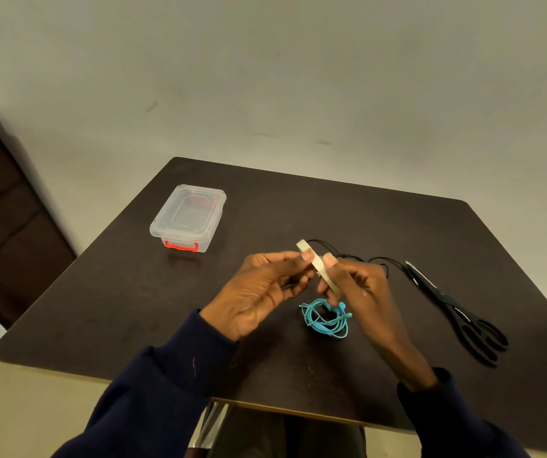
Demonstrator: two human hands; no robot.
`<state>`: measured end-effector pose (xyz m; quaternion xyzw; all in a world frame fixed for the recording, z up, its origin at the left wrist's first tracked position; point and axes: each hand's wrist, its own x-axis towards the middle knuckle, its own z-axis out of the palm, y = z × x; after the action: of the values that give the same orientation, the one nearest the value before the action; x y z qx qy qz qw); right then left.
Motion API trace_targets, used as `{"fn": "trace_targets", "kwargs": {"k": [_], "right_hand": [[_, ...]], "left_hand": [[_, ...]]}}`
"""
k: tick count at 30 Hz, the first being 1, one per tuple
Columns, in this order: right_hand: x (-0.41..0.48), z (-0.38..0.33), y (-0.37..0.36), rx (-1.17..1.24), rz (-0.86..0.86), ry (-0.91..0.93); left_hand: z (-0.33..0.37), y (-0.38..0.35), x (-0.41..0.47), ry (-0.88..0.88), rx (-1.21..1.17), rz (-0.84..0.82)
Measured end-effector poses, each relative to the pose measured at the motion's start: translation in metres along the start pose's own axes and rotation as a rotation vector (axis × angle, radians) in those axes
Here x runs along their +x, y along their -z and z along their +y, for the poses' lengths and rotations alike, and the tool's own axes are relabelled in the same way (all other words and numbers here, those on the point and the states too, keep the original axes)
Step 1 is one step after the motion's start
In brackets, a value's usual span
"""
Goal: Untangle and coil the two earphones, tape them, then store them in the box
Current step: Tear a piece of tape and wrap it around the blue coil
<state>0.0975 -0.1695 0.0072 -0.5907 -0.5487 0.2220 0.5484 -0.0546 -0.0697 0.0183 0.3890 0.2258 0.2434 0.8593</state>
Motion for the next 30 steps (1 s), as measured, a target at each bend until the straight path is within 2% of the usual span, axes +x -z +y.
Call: {"fn": "trace_targets", "kwargs": {"k": [3, 8, 20, 25, 30], "right_hand": [[0.004, 0.002, -0.002, -0.025, 0.082, 0.0], [0.004, 0.003, -0.004, -0.058, 0.094, 0.051], [0.002, 0.005, 0.012, -0.065, -0.183, 0.006], [0.007, 0.006, 0.016, -0.138, -0.107, 0.06], [0.017, 0.0, 0.005, -0.22, 0.0, 0.19]], "left_hand": [[-0.001, -0.001, 0.002, -0.038, 0.075, 0.006], [-0.003, -0.003, 0.007, -0.046, 0.04, 0.033], [0.003, -0.002, 0.01, 0.08, -0.198, 0.132], [0.008, 0.002, 0.017, 0.122, -0.304, 0.125], [0.005, -0.005, 0.021, 0.025, -0.101, 0.164]]}}
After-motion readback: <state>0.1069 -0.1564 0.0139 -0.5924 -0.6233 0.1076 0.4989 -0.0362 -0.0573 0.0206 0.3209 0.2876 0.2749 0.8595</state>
